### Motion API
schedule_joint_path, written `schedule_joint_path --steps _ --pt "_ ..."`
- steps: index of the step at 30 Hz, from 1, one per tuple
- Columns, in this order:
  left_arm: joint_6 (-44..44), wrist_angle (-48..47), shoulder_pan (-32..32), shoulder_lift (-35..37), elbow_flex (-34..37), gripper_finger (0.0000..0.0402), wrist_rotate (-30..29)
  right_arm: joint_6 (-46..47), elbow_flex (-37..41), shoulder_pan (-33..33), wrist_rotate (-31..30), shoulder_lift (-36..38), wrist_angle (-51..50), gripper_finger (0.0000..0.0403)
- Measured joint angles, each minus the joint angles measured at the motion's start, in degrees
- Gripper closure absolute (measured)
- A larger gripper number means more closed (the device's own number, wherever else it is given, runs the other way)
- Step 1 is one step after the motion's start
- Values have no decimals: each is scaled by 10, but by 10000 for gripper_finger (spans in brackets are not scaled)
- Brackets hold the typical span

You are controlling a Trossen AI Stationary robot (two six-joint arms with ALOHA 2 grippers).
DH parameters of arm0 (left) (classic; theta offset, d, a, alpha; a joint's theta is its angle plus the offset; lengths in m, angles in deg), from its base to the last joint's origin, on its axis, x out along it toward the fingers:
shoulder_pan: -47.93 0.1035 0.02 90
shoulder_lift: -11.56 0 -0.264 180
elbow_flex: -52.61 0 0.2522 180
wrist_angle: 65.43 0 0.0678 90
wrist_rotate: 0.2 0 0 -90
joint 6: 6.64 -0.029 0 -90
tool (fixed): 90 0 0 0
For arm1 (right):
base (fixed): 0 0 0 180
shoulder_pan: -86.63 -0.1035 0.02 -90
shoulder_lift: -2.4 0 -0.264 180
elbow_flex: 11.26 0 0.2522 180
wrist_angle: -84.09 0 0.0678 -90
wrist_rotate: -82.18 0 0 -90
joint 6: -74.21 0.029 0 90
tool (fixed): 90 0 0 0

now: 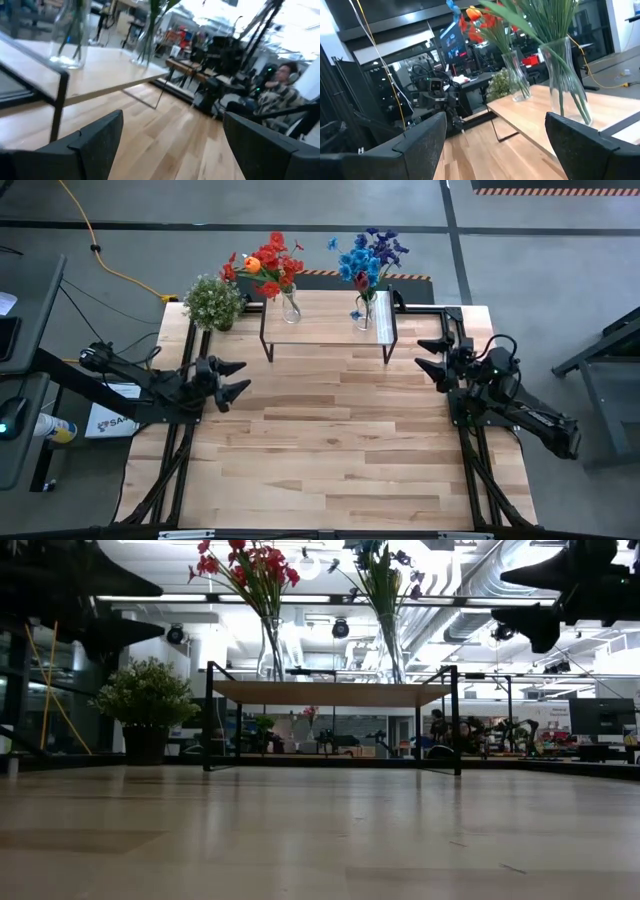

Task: Pick and place flowers into a vace then onto a shelf
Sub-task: Return to Home Position

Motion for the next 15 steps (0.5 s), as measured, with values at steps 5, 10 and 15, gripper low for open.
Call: schedule_joint_path --steps 5,10,15 --pt "-23 32 0 0 18 25 21 0 3 0 0 0 -3 75" --pt "-23 31 0 -14 24 25 -2 -13 3 0 -3 0 -3 75" --pt "-23 30 0 -28 24 25 -16 -16 3 0 -23 0 -16 75"
